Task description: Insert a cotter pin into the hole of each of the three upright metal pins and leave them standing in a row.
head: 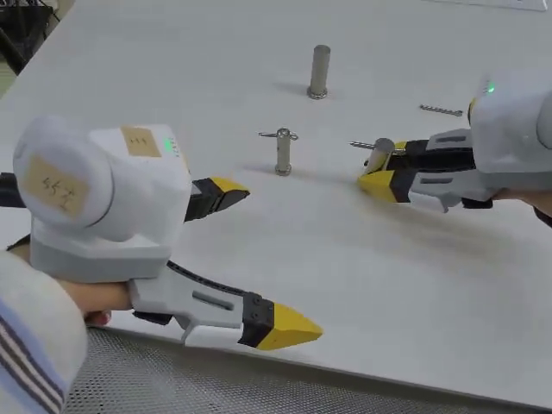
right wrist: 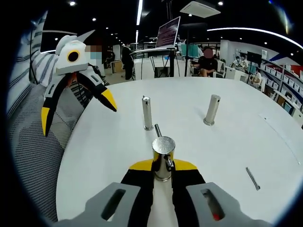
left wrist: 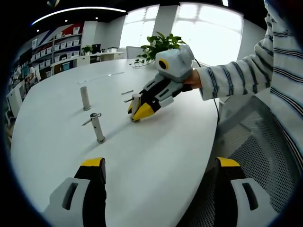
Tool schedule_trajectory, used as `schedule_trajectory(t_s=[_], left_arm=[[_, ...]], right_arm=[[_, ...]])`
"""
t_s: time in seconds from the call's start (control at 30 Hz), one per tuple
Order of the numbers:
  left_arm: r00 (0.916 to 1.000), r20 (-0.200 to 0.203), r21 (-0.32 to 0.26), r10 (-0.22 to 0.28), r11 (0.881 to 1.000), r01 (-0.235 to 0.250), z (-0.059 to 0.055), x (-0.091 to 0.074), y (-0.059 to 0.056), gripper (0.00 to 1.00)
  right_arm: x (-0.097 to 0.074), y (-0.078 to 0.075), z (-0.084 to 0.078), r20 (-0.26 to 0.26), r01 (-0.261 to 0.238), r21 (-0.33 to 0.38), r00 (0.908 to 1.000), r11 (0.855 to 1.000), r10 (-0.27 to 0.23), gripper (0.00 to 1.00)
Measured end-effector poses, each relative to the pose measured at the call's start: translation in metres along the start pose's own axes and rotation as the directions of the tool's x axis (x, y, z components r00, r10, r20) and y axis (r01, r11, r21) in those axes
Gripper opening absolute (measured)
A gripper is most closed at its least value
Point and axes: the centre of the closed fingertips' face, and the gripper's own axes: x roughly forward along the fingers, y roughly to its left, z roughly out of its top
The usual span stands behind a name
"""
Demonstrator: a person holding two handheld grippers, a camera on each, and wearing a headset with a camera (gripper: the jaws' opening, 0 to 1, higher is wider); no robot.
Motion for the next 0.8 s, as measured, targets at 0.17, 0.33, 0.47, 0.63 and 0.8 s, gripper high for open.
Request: schedule_trajectory(t_s=[0.17,0.33,0.47,0.63,0.8], left_arm=[[1.0000,-0.001,0.000,-0.001,1.000,0.001,0.0001,0.0000,0.0000,0.94],[1.0000,-0.005,0.007,0.003,1.000,-0.003,-0.0006,-0.0010,0.0017,0.94],[1.0000,-0.003,0.007,0.005,1.000,-0.005,-0.0005,-0.0019,0.0022,0.94],[1.0000,-0.005,0.004,0.006,1.000,-0.006,-0.0024,-0.0023,0.0013,0.94],[0.9999,-0.013,0.007,0.005,1.000,-0.005,-0.0049,-0.0023,-0.0001,0.94]], right_arm=[[0.0007,0.0019,-0.0001,-0.002,0.006,0.007,1.0000,1.000,-0.006,0.08],[0.0018,0.0026,-0.0007,0.002,0.012,0.017,0.9999,1.000,-0.012,0.08],[0.0021,0.0049,0.0004,0.004,0.022,0.025,0.9997,0.999,-0.023,0.08],[0.0017,0.0074,0.0003,0.002,0.028,0.024,0.9996,0.999,-0.028,0.08],[0.0017,0.0072,0.0009,0.009,0.042,0.030,0.9991,0.999,-0.042,0.09]])
